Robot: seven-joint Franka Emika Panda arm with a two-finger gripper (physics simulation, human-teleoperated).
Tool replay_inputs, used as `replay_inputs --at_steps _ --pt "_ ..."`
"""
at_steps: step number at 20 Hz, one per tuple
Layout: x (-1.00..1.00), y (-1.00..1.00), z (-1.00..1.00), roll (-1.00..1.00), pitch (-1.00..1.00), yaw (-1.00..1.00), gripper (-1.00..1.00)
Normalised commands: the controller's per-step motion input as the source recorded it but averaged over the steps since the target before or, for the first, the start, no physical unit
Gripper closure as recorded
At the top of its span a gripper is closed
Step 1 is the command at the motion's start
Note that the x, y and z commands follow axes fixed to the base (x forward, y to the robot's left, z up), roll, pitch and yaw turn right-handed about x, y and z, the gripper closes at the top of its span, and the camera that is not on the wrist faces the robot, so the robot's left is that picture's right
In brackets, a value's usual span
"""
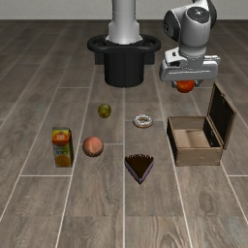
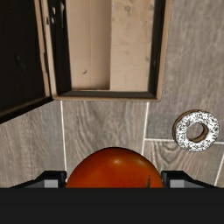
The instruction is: Pick up the tomato and place it in the box
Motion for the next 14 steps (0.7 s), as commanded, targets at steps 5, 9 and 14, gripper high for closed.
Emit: replay_inputs --at_steps 5,9,14 --pt "1.0 0.0 0.0 0.0 0.0 0.0 1.0" --pt "1.0 0.0 0.0 0.0 0.0 0.0 1.0" --pt "1.0 0.0 0.0 0.0 0.0 0.0 1.0"
